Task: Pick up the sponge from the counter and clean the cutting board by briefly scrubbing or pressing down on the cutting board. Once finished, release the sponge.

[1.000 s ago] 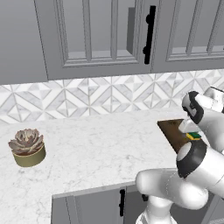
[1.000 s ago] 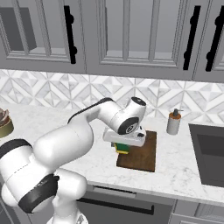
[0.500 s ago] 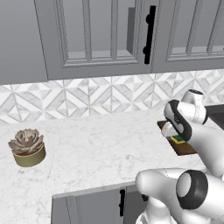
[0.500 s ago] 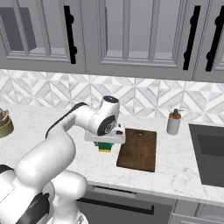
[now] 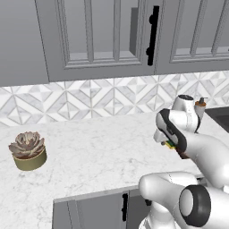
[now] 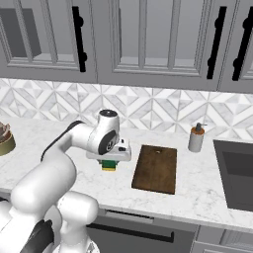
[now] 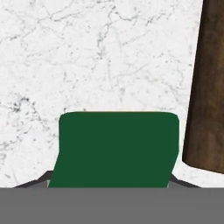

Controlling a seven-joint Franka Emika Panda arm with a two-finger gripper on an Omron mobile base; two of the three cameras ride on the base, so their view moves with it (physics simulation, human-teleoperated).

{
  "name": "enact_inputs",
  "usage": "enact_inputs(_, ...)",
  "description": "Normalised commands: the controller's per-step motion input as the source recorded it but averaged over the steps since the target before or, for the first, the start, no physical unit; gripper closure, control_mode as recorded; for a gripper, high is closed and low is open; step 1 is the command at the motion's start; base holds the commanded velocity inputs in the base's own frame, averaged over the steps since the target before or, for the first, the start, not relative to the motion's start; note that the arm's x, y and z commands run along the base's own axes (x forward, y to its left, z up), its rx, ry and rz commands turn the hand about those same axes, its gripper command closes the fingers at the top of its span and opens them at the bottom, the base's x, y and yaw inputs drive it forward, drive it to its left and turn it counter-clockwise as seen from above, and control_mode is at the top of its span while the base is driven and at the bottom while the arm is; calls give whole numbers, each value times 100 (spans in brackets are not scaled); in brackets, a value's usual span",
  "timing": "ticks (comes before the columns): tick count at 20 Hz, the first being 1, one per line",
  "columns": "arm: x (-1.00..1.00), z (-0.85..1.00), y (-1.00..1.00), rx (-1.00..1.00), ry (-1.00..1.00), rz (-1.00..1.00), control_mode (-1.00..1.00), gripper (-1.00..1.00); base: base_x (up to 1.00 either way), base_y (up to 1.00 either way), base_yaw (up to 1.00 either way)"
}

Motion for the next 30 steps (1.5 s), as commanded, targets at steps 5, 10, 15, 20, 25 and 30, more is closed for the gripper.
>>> enact_inputs(5,3,-9,16,-1,0,-2,-100,100,0,0,0)
enact_inputs(10,0,-20,4,0,0,0,-100,100,0,0,0)
enact_inputs(15,2,-31,0,0,1,0,-100,100,0,0,0)
enact_inputs(20,14,-34,0,0,0,0,-100,100,0,0,0)
enact_inputs(25,11,-21,0,0,0,0,-100,100,0,0,0)
enact_inputs(30,2,-35,0,-1,0,0,-100,100,0,0,0)
